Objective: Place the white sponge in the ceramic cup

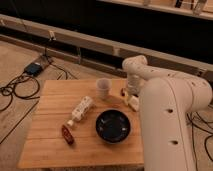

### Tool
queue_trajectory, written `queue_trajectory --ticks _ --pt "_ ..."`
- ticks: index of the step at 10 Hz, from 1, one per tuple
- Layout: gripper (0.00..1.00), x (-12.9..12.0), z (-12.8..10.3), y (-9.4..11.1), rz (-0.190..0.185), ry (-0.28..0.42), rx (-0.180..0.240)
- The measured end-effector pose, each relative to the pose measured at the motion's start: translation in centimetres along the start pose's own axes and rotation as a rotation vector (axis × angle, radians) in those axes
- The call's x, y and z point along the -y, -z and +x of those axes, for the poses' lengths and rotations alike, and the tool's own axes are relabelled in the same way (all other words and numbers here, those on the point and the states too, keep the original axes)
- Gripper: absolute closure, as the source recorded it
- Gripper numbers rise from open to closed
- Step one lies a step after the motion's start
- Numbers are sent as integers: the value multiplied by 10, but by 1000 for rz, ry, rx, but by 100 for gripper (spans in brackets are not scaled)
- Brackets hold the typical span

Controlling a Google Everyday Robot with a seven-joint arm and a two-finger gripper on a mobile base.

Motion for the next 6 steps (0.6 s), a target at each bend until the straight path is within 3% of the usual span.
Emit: queue_trajectory --ticks 2,6 --pt "35 6 -5 -8 31 81 13" --pt "35 20 -20 -16 80 122 49"
